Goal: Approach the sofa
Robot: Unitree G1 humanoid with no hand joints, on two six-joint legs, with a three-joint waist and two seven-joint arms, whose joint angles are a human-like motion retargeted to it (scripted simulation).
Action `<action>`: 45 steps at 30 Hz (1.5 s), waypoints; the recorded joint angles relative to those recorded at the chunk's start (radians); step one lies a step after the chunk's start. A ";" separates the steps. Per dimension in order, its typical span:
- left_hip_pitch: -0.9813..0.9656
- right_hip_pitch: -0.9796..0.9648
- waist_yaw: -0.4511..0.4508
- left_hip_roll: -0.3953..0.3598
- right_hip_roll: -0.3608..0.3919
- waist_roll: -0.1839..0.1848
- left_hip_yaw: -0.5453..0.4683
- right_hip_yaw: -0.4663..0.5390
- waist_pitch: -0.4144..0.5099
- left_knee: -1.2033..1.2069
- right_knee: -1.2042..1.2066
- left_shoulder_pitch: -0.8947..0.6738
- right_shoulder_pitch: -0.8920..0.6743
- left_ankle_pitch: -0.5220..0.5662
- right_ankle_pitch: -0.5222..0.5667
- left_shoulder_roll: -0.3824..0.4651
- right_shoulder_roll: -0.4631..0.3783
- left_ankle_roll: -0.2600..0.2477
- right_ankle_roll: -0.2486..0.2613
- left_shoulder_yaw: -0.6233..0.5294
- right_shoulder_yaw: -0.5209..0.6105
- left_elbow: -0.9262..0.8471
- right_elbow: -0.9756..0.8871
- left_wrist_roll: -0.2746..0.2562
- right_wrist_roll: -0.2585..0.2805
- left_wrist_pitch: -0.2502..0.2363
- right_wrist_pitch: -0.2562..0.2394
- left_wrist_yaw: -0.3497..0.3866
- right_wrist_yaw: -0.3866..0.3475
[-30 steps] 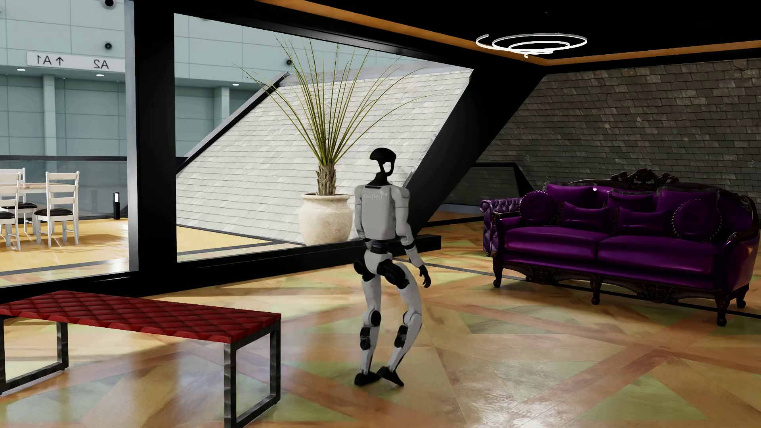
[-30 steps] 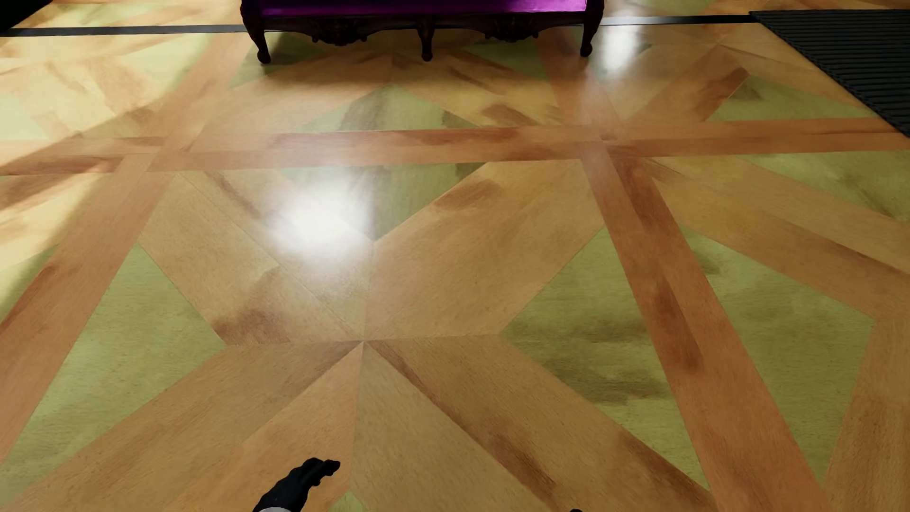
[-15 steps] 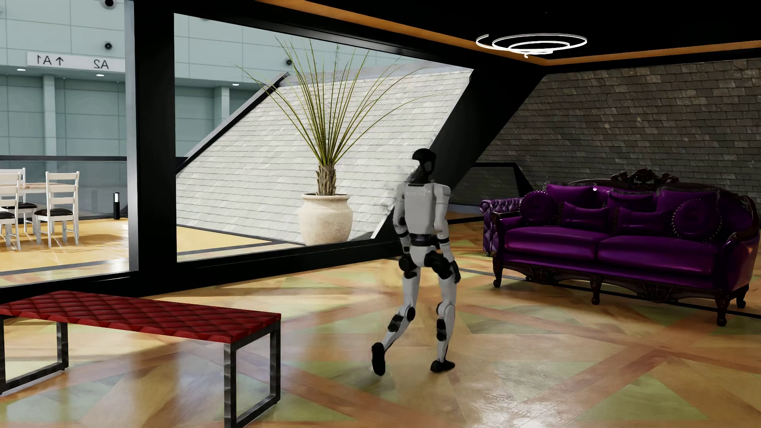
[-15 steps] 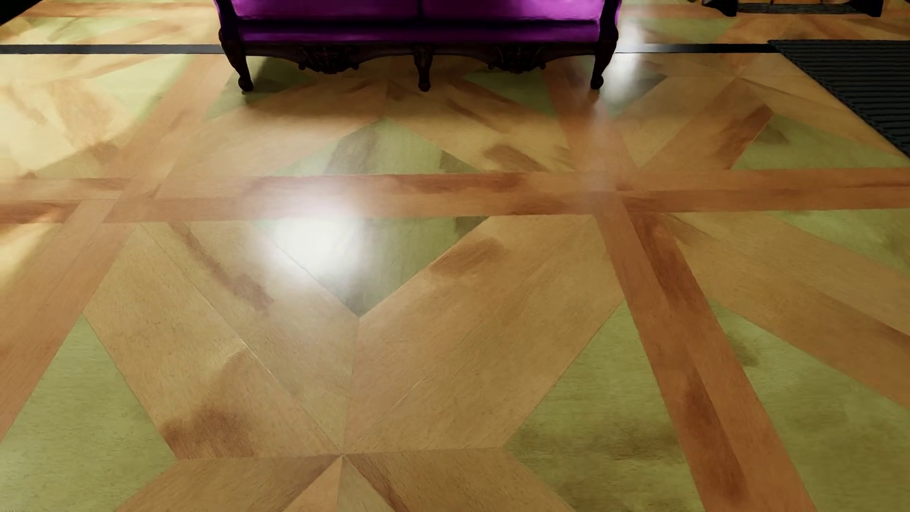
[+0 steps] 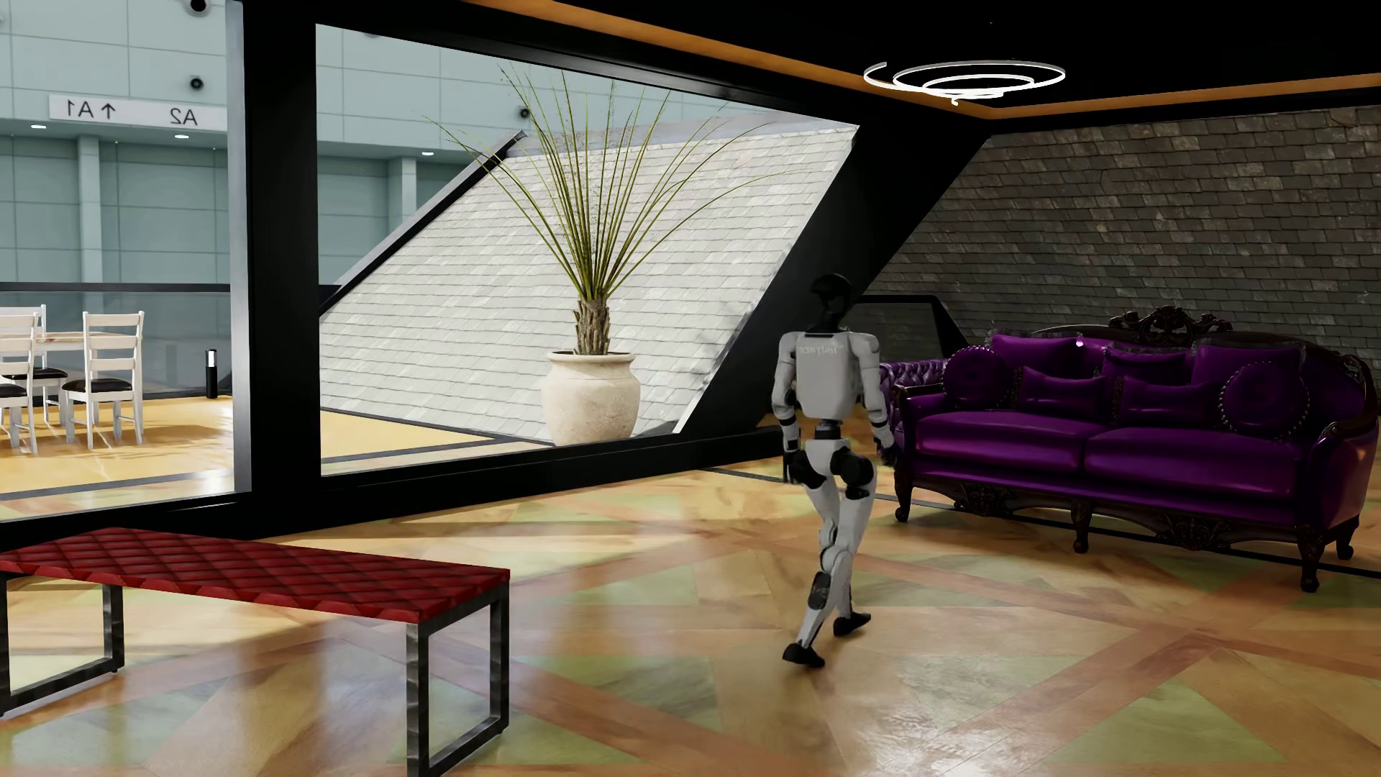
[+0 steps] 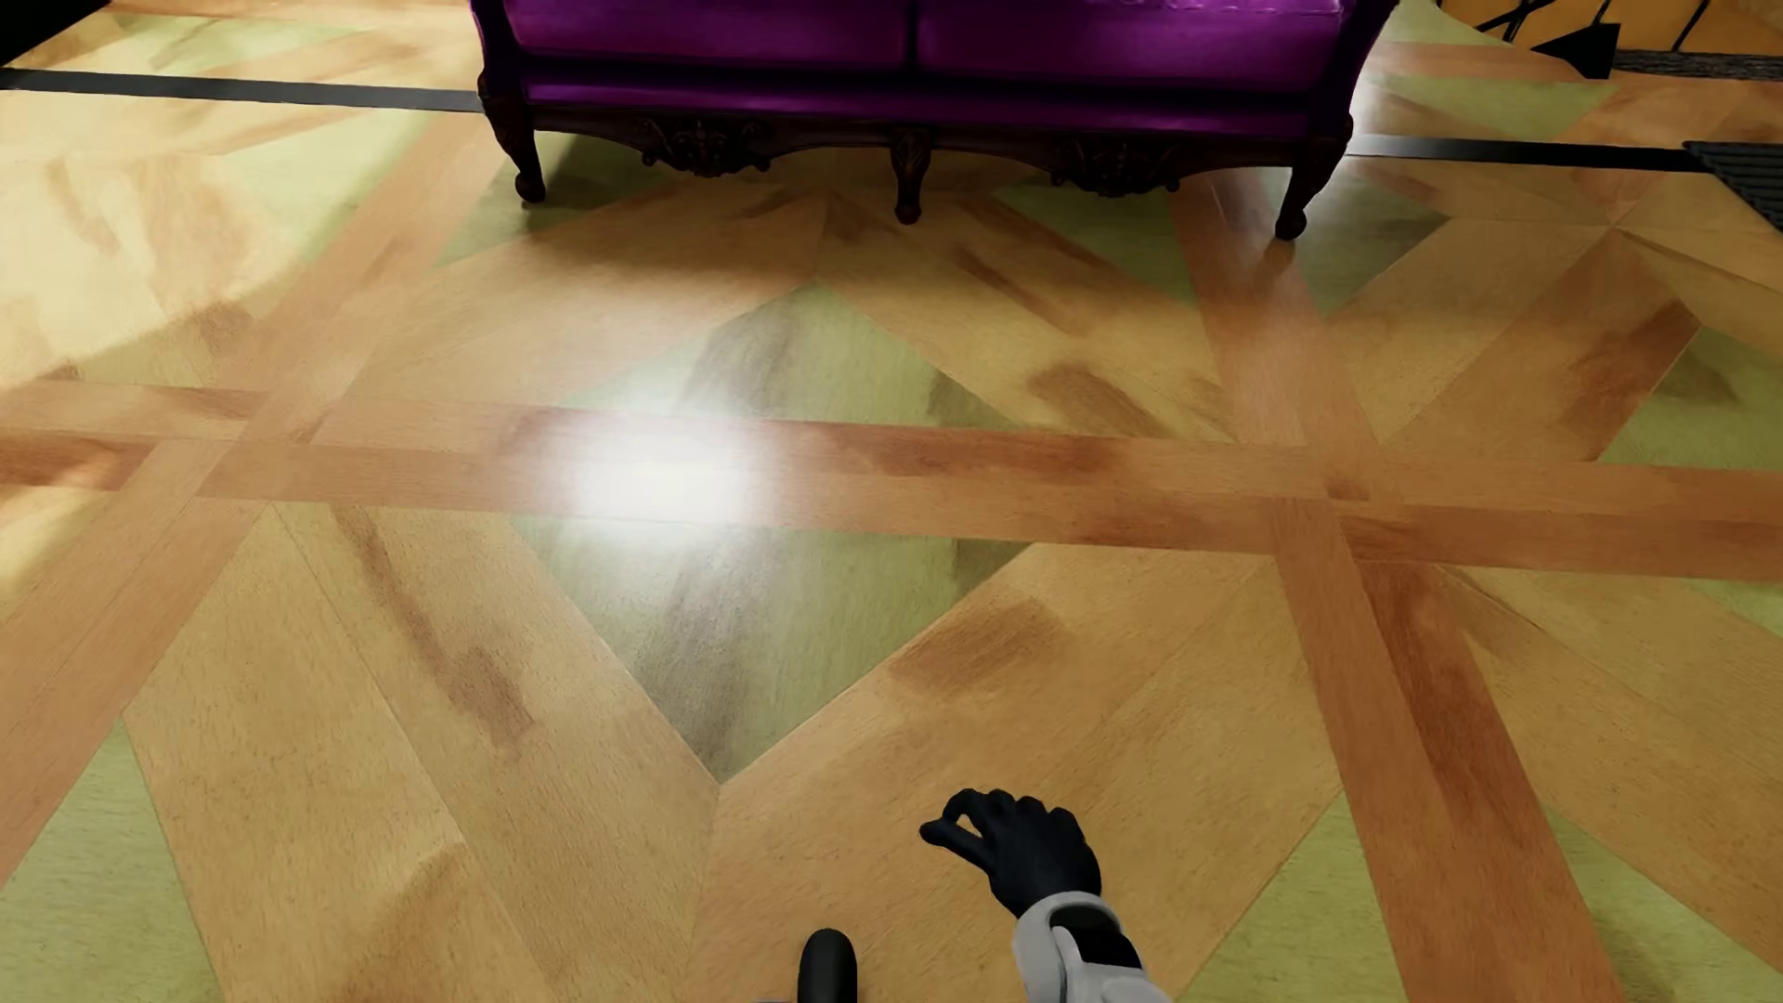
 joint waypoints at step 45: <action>0.066 0.041 0.007 -0.028 0.003 -0.057 0.064 0.107 -0.008 0.050 0.069 0.010 0.058 0.008 0.184 -0.037 0.051 0.095 0.092 0.031 -0.060 0.054 0.127 0.009 0.063 0.017 0.099 0.040 0.069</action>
